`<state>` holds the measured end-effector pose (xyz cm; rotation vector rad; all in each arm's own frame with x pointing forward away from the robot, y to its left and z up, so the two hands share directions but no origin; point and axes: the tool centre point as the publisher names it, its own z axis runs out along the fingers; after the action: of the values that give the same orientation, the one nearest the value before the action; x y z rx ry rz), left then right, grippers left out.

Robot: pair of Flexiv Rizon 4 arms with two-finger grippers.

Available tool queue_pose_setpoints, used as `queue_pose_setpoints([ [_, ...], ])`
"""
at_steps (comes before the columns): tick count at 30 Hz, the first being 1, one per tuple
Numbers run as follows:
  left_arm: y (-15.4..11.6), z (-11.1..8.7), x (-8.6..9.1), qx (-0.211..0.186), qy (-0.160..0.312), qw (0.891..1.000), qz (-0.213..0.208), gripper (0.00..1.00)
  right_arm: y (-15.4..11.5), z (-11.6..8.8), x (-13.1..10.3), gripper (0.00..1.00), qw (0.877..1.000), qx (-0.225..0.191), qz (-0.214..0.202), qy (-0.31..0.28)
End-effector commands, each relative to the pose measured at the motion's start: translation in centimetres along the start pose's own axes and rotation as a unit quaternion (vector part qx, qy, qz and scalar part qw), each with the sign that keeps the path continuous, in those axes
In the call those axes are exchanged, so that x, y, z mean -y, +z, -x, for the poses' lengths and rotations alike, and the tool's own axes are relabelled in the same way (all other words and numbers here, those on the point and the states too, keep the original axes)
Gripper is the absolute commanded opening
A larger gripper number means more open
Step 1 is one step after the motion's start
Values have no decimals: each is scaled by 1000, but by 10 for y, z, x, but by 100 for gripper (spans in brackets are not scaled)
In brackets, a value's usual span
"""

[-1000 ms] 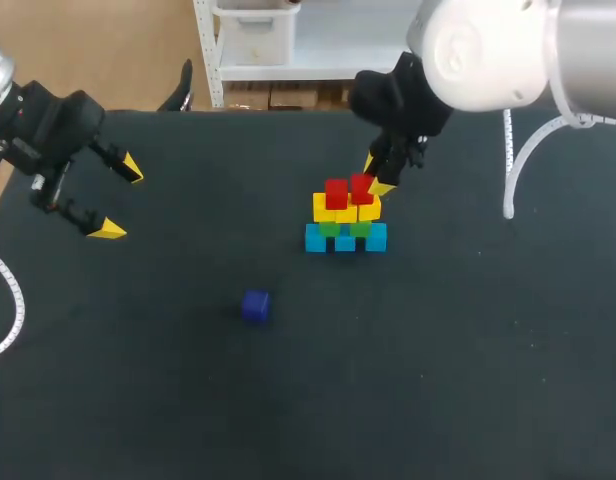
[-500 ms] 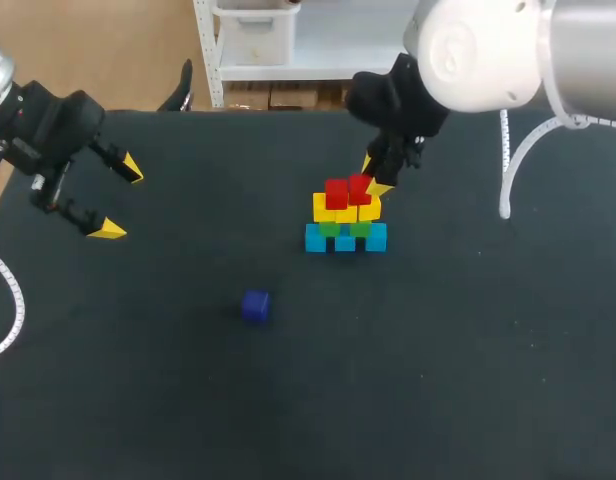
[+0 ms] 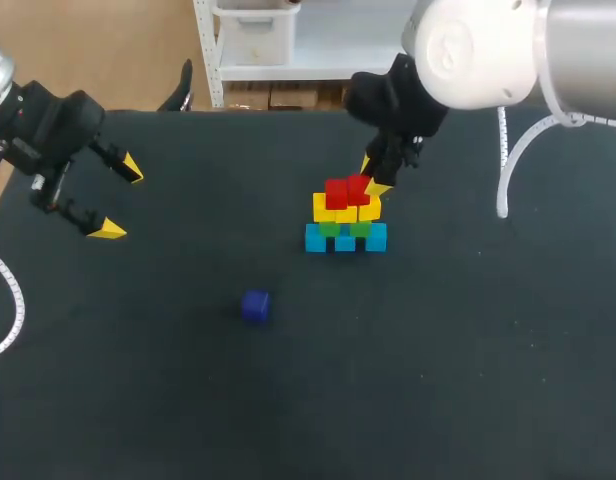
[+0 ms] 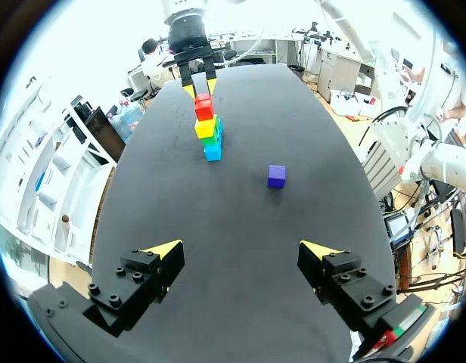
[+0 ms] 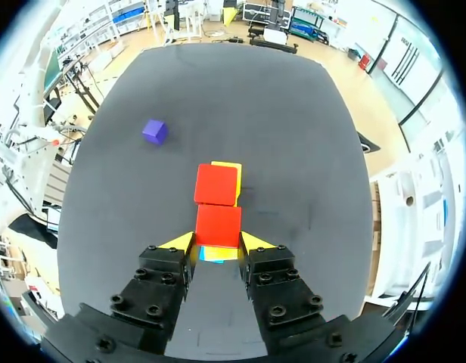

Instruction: Place the blue cubes, place green cubes on the blue cubes, place the yellow cubes on the green cubes, then place the red cubes on the yellow cubes, and place purple cube on the red cubes.

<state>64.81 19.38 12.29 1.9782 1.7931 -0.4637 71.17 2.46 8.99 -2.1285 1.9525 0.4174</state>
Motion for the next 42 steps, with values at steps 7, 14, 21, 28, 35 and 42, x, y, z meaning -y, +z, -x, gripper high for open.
queue_pose_setpoints([
  [7, 0, -2, 0, 2, 2, 1000, 0, 100, 1, -1, 0, 29, 1000, 3, 3, 1],
  [14, 0, -2, 0, 2, 2, 1000, 0, 100, 1, -1, 0, 37, 1000, 5, 4, 0],
  [21, 0, -2, 0, 2, 2, 1000, 0, 100, 0, -1, 0, 46, 1000, 7, 4, -1],
  [28, 0, -2, 0, 2, 2, 1000, 0, 100, -8, -6, -3, 100, 1000, 19, -5, 5],
  [35, 0, -2, 0, 2, 2, 1000, 0, 100, -33, -26, -14, 100, 997, 58, -38, 16],
  [42, 0, -2, 0, 2, 2, 1000, 0, 100, -53, -57, -28, 100, 972, 224, -69, -13],
])
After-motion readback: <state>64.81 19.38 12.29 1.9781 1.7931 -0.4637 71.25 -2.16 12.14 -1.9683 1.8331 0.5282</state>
